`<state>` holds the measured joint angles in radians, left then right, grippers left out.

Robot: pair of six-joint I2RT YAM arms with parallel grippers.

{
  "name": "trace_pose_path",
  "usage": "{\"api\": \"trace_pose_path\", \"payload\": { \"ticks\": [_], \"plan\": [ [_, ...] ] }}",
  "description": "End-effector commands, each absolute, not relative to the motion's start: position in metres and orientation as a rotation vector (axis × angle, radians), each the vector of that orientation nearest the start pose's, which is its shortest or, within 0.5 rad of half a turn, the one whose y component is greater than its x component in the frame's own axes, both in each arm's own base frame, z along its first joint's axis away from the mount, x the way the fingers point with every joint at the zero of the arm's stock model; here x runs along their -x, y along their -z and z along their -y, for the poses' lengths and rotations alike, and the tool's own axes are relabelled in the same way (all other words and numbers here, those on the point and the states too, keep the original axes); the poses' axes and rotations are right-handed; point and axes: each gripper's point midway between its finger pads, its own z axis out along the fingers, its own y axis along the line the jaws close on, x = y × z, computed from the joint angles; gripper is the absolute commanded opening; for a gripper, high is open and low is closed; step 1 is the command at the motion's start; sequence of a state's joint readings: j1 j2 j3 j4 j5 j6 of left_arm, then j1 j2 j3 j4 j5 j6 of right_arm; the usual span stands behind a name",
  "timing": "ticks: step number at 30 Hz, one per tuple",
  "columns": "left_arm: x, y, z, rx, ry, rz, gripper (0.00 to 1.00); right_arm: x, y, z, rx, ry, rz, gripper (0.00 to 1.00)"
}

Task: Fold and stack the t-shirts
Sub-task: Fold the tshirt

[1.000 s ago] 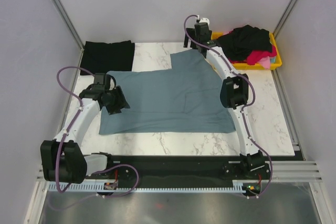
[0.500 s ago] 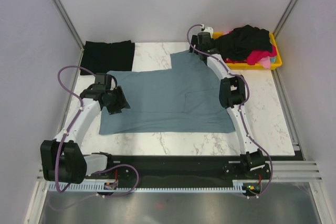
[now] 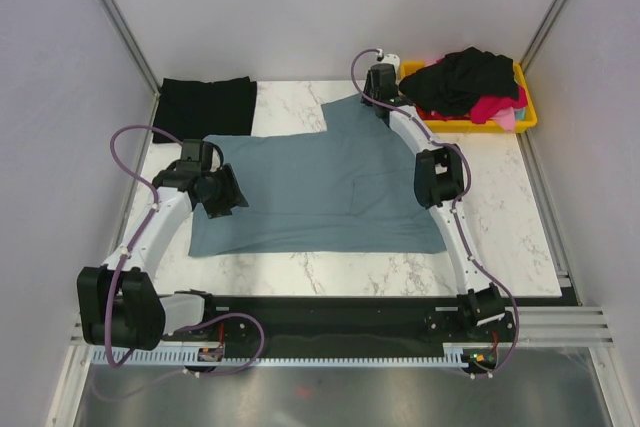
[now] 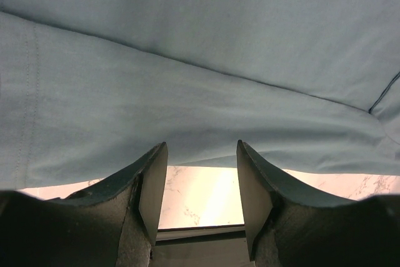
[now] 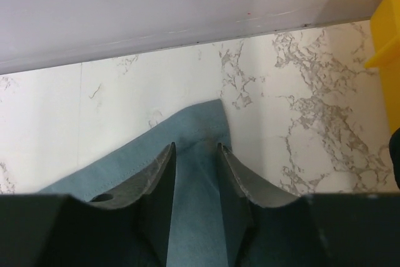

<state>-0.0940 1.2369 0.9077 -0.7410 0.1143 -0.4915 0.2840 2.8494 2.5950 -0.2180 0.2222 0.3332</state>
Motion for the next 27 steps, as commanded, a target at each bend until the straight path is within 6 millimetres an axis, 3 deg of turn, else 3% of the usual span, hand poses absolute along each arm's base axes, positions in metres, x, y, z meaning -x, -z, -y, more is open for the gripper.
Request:
{"api": "trace_pose_path", "payload": {
  "ticks": [1,4,8,9,10,12,13,14,15,17,18,21,22,23,24,25,26,27],
  "plan": [
    [-0.272,-0.110,0.068,0.461,0.361,-2.606,0.56,-0.711,-0.045,-0.185,-0.193,-0.194,-1.997,0.40],
    [-0.272,-0.110,0.067,0.461,0.359,-2.604,0.56,-0.712,-0.043,-0.182,-0.206,-0.204,-2.001,0.27],
    [-0.273,-0.109,0.066,0.465,0.350,-2.609,0.55,-0.712,-0.047,-0.176,-0.207,-0.182,-1.994,0.00],
    [-0.273,-0.110,0.066,0.465,0.347,-2.605,0.55,-0.712,-0.050,-0.175,-0.207,-0.183,-1.990,0.00],
    [-0.274,-0.109,0.064,0.469,0.331,-2.603,0.55,-0.714,-0.069,-0.173,-0.209,-0.189,-1.962,0.00],
    [-0.278,-0.112,0.061,0.467,0.309,-2.594,0.55,-0.714,-0.086,-0.173,-0.195,-0.212,-1.937,0.00],
    [-0.281,-0.113,0.057,0.472,0.277,-2.586,0.55,-0.714,-0.118,-0.175,-0.187,-0.235,-1.893,0.00],
    [-0.289,-0.121,0.055,0.476,0.267,-2.564,0.55,-0.713,-0.131,-0.178,-0.168,-0.254,-1.874,0.00],
    [-0.295,-0.121,0.053,0.496,0.251,-2.567,0.55,-0.709,-0.166,-0.185,-0.140,-0.303,-1.829,0.00],
    [-0.315,-0.137,0.049,0.507,0.230,-2.527,0.55,-0.702,-0.190,-0.190,-0.120,-0.331,-1.799,0.00],
    [-0.322,-0.134,0.049,0.530,0.221,-2.540,0.55,-0.694,-0.225,-0.193,-0.101,-0.365,-1.752,0.00],
    [-0.354,-0.150,0.037,0.580,0.138,-2.481,0.54,-0.678,-0.243,-0.205,-0.055,-0.386,-1.745,0.00],
    [-0.365,-0.138,0.027,0.607,0.066,-2.498,0.54,-0.668,-0.264,-0.213,-0.030,-0.415,-1.722,0.00],
    [-0.383,-0.153,0.023,0.616,0.067,-2.460,0.52,-0.662,-0.256,-0.217,-0.019,-0.419,-1.747,0.00],
    [-0.393,-0.151,0.018,0.642,0.058,-2.456,0.51,-0.654,-0.272,-0.216,-0.015,-0.424,-1.730,0.00],
    [-0.403,-0.139,0.008,0.690,0.042,-2.479,0.50,-0.648,-0.272,-0.221,-0.005,-0.429,-1.737,0.00],
    [-0.420,-0.147,0.003,0.716,0.055,-2.449,0.48,-0.643,-0.257,-0.221,-0.004,-0.429,-1.773,0.00],
    [-0.428,-0.146,0.001,0.742,0.060,-2.443,0.47,-0.635,-0.271,-0.221,-0.007,-0.451,-1.755,0.00]
  ]
}}
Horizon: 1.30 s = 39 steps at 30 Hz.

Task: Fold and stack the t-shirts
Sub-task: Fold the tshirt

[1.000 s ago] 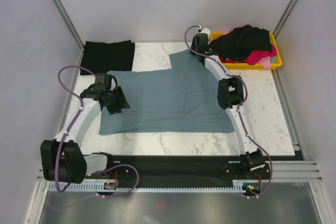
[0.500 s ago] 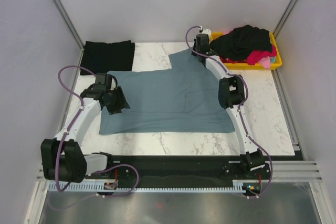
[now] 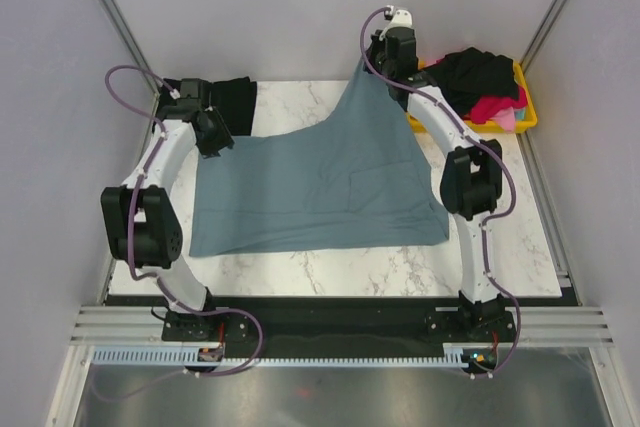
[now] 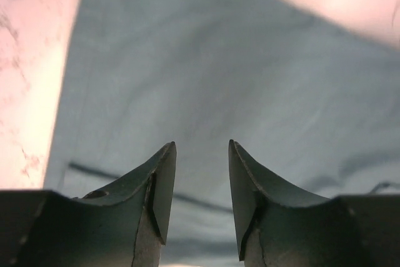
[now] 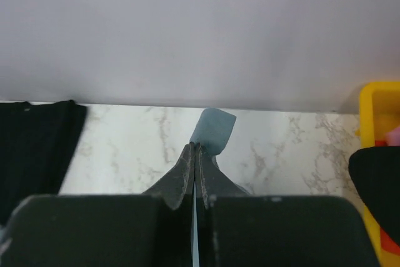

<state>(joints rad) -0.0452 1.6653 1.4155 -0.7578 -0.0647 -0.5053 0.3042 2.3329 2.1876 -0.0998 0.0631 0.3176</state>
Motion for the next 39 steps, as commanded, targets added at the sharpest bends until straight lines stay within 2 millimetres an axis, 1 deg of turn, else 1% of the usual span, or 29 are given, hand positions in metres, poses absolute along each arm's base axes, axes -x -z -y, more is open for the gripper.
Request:
{"api": "trace_pose_path", "payload": {
  "ticks": [1,2,3,4,5,6,7,8,9,10,12,13,17,18,20,24,26,29,33,36,39],
  "plan": [
    [-0.436,-0.143,-0.016,0.794,0.040,-2.428,0.46,-0.629,-0.270,-0.223,-0.016,-0.474,-1.762,0.00],
    [-0.452,-0.132,-0.021,0.808,0.027,-2.440,0.46,-0.623,-0.256,-0.223,-0.021,-0.483,-1.778,0.00],
    [-0.459,-0.128,-0.026,0.806,0.015,-2.444,0.46,-0.616,-0.268,-0.222,-0.030,-0.496,-1.756,0.00],
    [-0.466,-0.120,-0.029,0.809,0.000,-2.458,0.46,-0.609,-0.268,-0.229,-0.011,-0.534,-1.759,0.00],
    [-0.483,-0.116,-0.031,0.811,0.006,-2.457,0.45,-0.604,-0.258,-0.230,-0.003,-0.542,-1.777,0.00],
    [-0.489,-0.114,-0.033,0.807,0.013,-2.462,0.45,-0.598,-0.262,-0.231,0.005,-0.545,-1.771,0.00],
    [-0.498,-0.115,-0.034,0.807,0.020,-2.449,0.45,-0.594,-0.261,-0.236,0.017,-0.553,-1.775,0.00],
    [-0.511,-0.127,-0.035,0.791,0.034,-2.414,0.45,-0.590,-0.254,-0.236,0.023,-0.552,-1.790,0.00],
    [-0.518,-0.116,-0.035,0.775,0.028,-2.434,0.45,-0.586,-0.256,-0.237,0.028,-0.555,-1.786,0.00],
    [-0.529,-0.129,-0.036,0.767,0.038,-2.404,0.46,-0.583,-0.249,-0.238,0.032,-0.557,-1.796,0.00],
    [-0.536,-0.122,-0.042,0.791,0.040,-2.404,0.46,-0.578,-0.249,-0.240,0.042,-0.567,-1.795,0.00],
    [-0.541,-0.126,-0.042,0.794,0.052,-2.392,0.46,-0.576,-0.245,-0.240,0.044,-0.566,-1.803,0.00],
    [-0.542,-0.116,-0.045,0.831,0.051,-2.402,0.46,-0.575,-0.239,-0.237,0.048,-0.547,-1.812,0.00],
    [-0.542,-0.110,-0.043,0.837,0.059,-2.417,0.46,-0.575,-0.239,-0.236,0.042,-0.540,-1.811,0.00],
    [-0.535,-0.099,-0.040,0.869,0.060,-2.446,0.46,-0.575,-0.237,-0.236,0.044,-0.538,-1.814,0.00],
    [-0.520,-0.076,-0.043,0.916,0.009,-2.491,0.46,-0.575,-0.233,-0.235,0.041,-0.534,-1.821,0.00],
    [-0.517,-0.067,-0.046,0.921,-0.013,-2.507,0.46,-0.574,-0.232,-0.235,0.044,-0.531,-1.826,0.00],
    [-0.515,-0.056,-0.044,0.922,-0.015,-2.532,0.45,-0.573,-0.229,-0.235,0.046,-0.526,-1.831,0.00],
    [-0.516,-0.054,-0.043,0.932,-0.010,-2.532,0.44,-0.573,-0.225,-0.232,0.042,-0.520,-1.839,0.00],
    [-0.517,-0.056,-0.045,0.934,-0.014,-2.524,0.43,-0.573,-0.222,-0.232,0.041,-0.518,-1.843,0.00],
    [-0.517,-0.056,-0.044,0.933,-0.008,-2.526,0.31,-0.573,-0.220,-0.233,0.041,-0.519,-1.848,0.00]
  ]
}}
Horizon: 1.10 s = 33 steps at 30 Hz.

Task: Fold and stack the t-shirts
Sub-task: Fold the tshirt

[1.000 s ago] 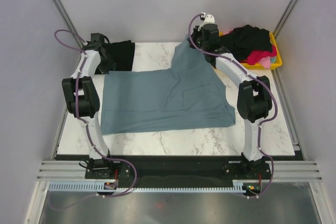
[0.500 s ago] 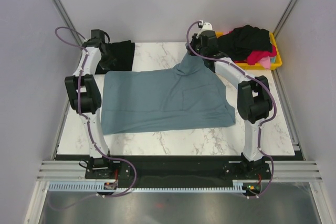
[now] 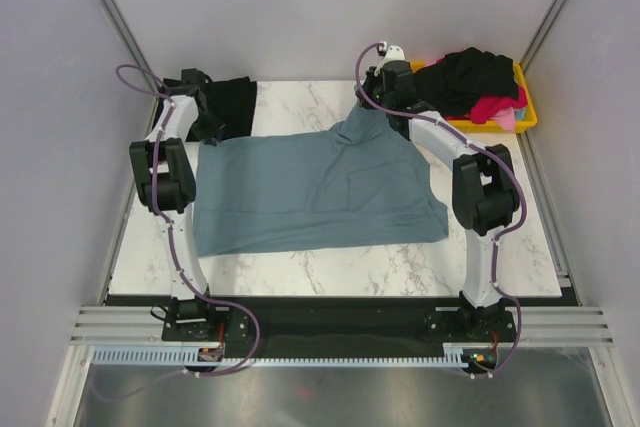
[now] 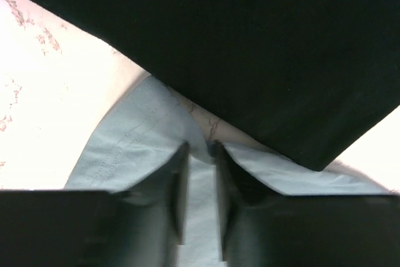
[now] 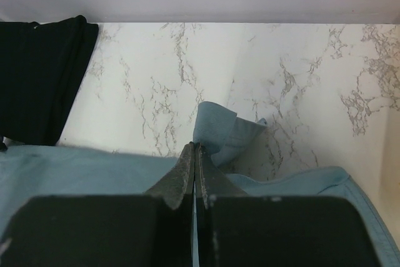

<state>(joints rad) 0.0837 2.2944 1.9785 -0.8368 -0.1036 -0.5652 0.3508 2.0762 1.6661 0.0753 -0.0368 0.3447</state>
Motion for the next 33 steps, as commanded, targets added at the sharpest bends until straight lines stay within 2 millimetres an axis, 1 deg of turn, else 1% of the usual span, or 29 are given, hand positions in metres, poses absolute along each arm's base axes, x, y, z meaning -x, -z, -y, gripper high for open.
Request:
{"api": "trace_pose_path", "payload": {
  "ticks": [1,2,3,5,9,10,11,13,14,15,16,17,18,19,20,21,22,23,24,25,26,27,28,29,30,31,32,33],
  "plan": [
    [-0.516,-0.055,-0.043,0.933,-0.009,-2.528,0.24,-0.574,-0.219,-0.234,0.041,-0.519,-1.850,0.00],
    [-0.516,-0.055,-0.044,0.936,-0.010,-2.529,0.19,-0.574,-0.219,-0.233,0.040,-0.518,-1.850,0.00],
    [-0.514,-0.054,-0.044,0.939,-0.013,-2.532,0.10,-0.573,-0.218,-0.233,0.042,-0.518,-1.851,0.00],
    [-0.514,-0.055,-0.044,0.943,-0.012,-2.531,0.02,-0.573,-0.218,-0.232,0.040,-0.515,-1.853,0.00],
    [-0.512,-0.069,-0.042,0.930,0.001,-2.511,0.02,-0.574,-0.221,-0.228,0.036,-0.514,-1.851,0.00],
    [-0.511,-0.079,-0.043,0.926,0.005,-2.494,0.02,-0.573,-0.223,-0.227,0.036,-0.512,-1.848,0.00],
    [-0.510,-0.086,-0.043,0.919,0.006,-2.483,0.02,-0.570,-0.233,-0.225,0.033,-0.516,-1.831,0.00],
    [-0.503,-0.092,-0.044,0.914,-0.013,-2.478,0.02,-0.565,-0.236,-0.216,0.012,-0.511,-1.827,0.00],
    [-0.500,-0.107,-0.046,0.908,-0.015,-2.450,0.02,-0.560,-0.251,-0.212,0.000,-0.520,-1.802,0.00],
    [-0.492,-0.105,-0.047,0.912,-0.035,-2.461,0.02,-0.554,-0.245,-0.209,-0.007,-0.519,-1.811,0.00],
    [-0.488,-0.109,-0.049,0.917,-0.043,-2.454,0.02,-0.546,-0.260,-0.205,-0.011,-0.524,-1.783,0.00],
    [-0.484,-0.120,-0.049,0.909,-0.042,-2.434,0.02,-0.540,-0.262,-0.202,-0.016,-0.522,-1.779,0.00],
    [-0.476,-0.117,-0.048,0.911,-0.049,-2.445,0.02,-0.531,-0.249,-0.199,-0.020,-0.516,-1.802,0.00],
    [-0.472,-0.116,-0.048,0.913,-0.048,-2.446,0.02,-0.522,-0.262,-0.194,-0.027,-0.518,-1.778,0.00],
    [-0.464,-0.116,-0.047,0.910,-0.051,-2.454,0.02,-0.515,-0.260,-0.192,-0.032,-0.514,-1.780,0.00],
    [-0.461,-0.114,-0.047,0.908,-0.052,-2.453,0.02,-0.506,-0.244,-0.187,-0.034,-0.502,-1.810,0.00],
    [-0.458,-0.113,-0.047,0.907,-0.054,-2.454,0.02,-0.496,-0.253,-0.184,-0.034,-0.506,-1.793,0.00],
    [-0.454,-0.111,-0.046,0.911,-0.056,-2.462,0.02,-0.490,-0.251,-0.182,-0.030,-0.502,-1.798,0.00],
    [-0.446,-0.106,-0.046,0.917,-0.064,-2.477,0.02,-0.482,-0.236,-0.174,-0.046,-0.465,-1.826,0.00],
    [-0.444,-0.106,-0.046,0.924,-0.062,-2.474,0.02,-0.474,-0.243,-0.170,-0.050,-0.460,-1.812,0.00],
    [-0.437,-0.100,-0.045,0.932,-0.068,-2.490,0.02,-0.469,-0.241,-0.166,-0.050,-0.450,-1.815,0.00],
    [-0.434,-0.102,-0.045,0.934,-0.061,-2.482,0.02,-0.461,-0.229,-0.162,-0.054,-0.435,-1.841,0.00],
    [-0.431,-0.101,-0.044,0.940,-0.061,-2.483,0.02,-0.454,-0.239,-0.158,-0.059,-0.433,-1.819,0.00],
    [-0.425,-0.097,-0.044,0.944,-0.074,-2.492,0.02,-0.447,-0.230,-0.153,-0.060,-0.415,-1.839,0.00],
    [-0.423,-0.101,-0.045,0.946,-0.071,-2.482,0.02,-0.441,-0.239,-0.150,-0.068,-0.410,-1.820,0.00],
    [-0.421,-0.103,-0.044,0.945,-0.070,-2.477,0.02,-0.437,-0.239,-0.147,-0.069,-0.403,-1.819,0.00],
    [-0.415,-0.098,-0.043,0.952,-0.072,-2.489,0.02,-0.431,-0.231,-0.143,-0.071,-0.388,-1.839,0.00],
    [-0.412,-0.103,-0.043,0.957,-0.065,-2.476,0.02,-0.426,-0.237,-0.139,-0.081,-0.376,-1.825,0.00]
  ]
}}
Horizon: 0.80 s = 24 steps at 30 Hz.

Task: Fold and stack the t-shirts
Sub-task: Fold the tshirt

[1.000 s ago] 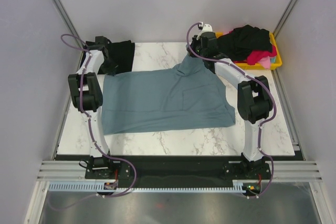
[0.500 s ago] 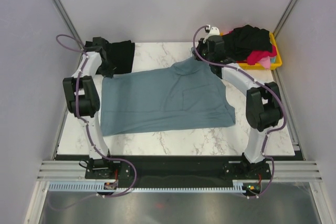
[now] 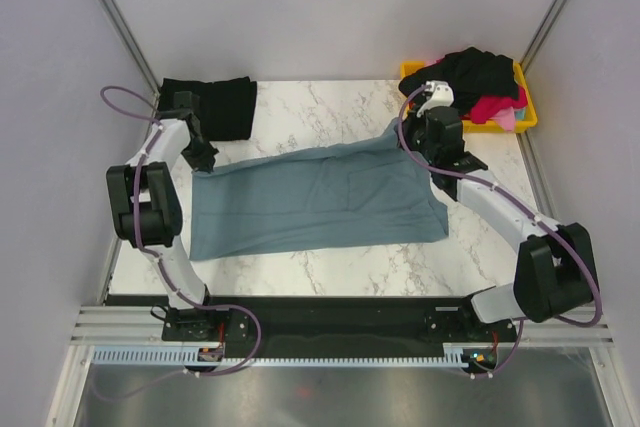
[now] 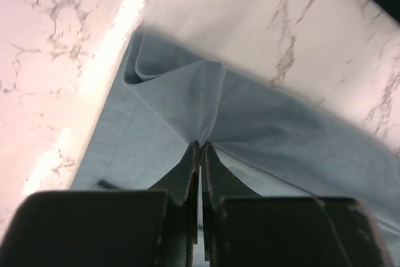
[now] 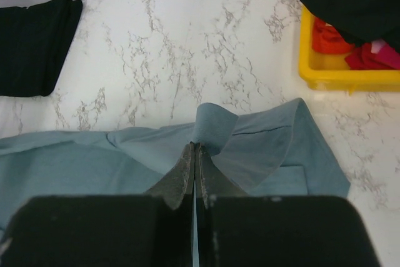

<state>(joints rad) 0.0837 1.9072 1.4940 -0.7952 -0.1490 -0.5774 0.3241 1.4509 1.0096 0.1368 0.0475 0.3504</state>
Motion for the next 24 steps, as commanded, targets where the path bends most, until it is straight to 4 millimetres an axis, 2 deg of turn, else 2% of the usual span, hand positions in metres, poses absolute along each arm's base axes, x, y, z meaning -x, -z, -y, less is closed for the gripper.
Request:
{"api": "trace_pose_path", "payload": {
  "ticks": [1,2,3,6,7,8,9,11,13,14,16,17,19,20,21,22,23,24],
  "plan": [
    [-0.409,-0.103,-0.043,0.958,-0.063,-2.476,0.02,-0.423,-0.238,-0.136,-0.087,-0.370,-1.824,0.00],
    [-0.404,-0.099,-0.042,0.960,-0.065,-2.484,0.02,-0.417,-0.232,-0.133,-0.091,-0.360,-1.838,0.00],
    [-0.401,-0.099,-0.041,0.963,-0.065,-2.485,0.02,-0.413,-0.237,-0.131,-0.093,-0.361,-1.826,0.00],
    [-0.391,-0.099,-0.041,0.963,-0.067,-2.485,0.02,-0.402,-0.230,-0.124,-0.105,-0.340,-1.843,0.00],
    [-0.388,-0.100,-0.041,0.963,-0.070,-2.483,0.02,-0.398,-0.235,-0.121,-0.112,-0.337,-1.831,0.00],
    [-0.383,-0.101,-0.041,0.961,-0.069,-2.485,0.02,-0.393,-0.228,-0.119,-0.114,-0.330,-1.847,0.00],
    [-0.382,-0.102,-0.041,0.958,-0.069,-2.481,0.02,-0.388,-0.234,-0.117,-0.115,-0.333,-1.831,0.00],
    [-0.375,-0.102,-0.040,0.955,-0.071,-2.486,0.02,-0.379,-0.228,-0.113,-0.124,-0.324,-1.847,0.00],
    [-0.368,-0.097,-0.039,0.958,-0.072,-2.500,0.02,-0.370,-0.231,-0.108,-0.145,-0.322,-1.839,0.00],
    [-0.364,-0.099,-0.038,0.956,-0.065,-2.497,0.02,-0.363,-0.219,-0.103,-0.163,-0.299,-1.870,0.00],
    [-0.352,-0.093,-0.036,0.964,-0.068,-2.516,0.02,-0.354,-0.221,-0.098,-0.186,-0.306,-1.856,0.00],
    [-0.347,-0.096,-0.034,0.969,-0.054,-2.509,0.02,-0.343,-0.200,-0.095,-0.212,-0.297,-1.912,0.00],
    [-0.330,-0.084,-0.029,0.975,-0.044,-2.551,0.04,-0.332,-0.190,-0.089,-0.261,-0.301,-1.925,0.00],
    [-0.322,-0.081,-0.028,0.980,-0.040,-2.558,0.09,-0.321,-0.170,-0.086,-0.312,-0.306,-1.971,0.00],
    [-0.315,-0.083,-0.027,0.989,-0.036,-2.550,0.14,-0.314,-0.166,-0.085,-0.338,-0.317,-1.974,0.00],
    [-0.294,-0.074,-0.026,1.016,-0.065,-2.599,0.30,-0.307,-0.157,-0.084,-0.359,-0.325,-1.994,0.24],
    [-0.284,-0.075,-0.029,1.034,-0.104,-2.597,0.62,-0.293,-0.133,-0.080,-0.387,-0.310,-2.057,0.41],
    [-0.277,-0.084,-0.031,1.055,-0.111,-2.565,0.74,-0.285,-0.133,-0.078,-0.439,-0.329,-2.046,0.55]
  ]
}}
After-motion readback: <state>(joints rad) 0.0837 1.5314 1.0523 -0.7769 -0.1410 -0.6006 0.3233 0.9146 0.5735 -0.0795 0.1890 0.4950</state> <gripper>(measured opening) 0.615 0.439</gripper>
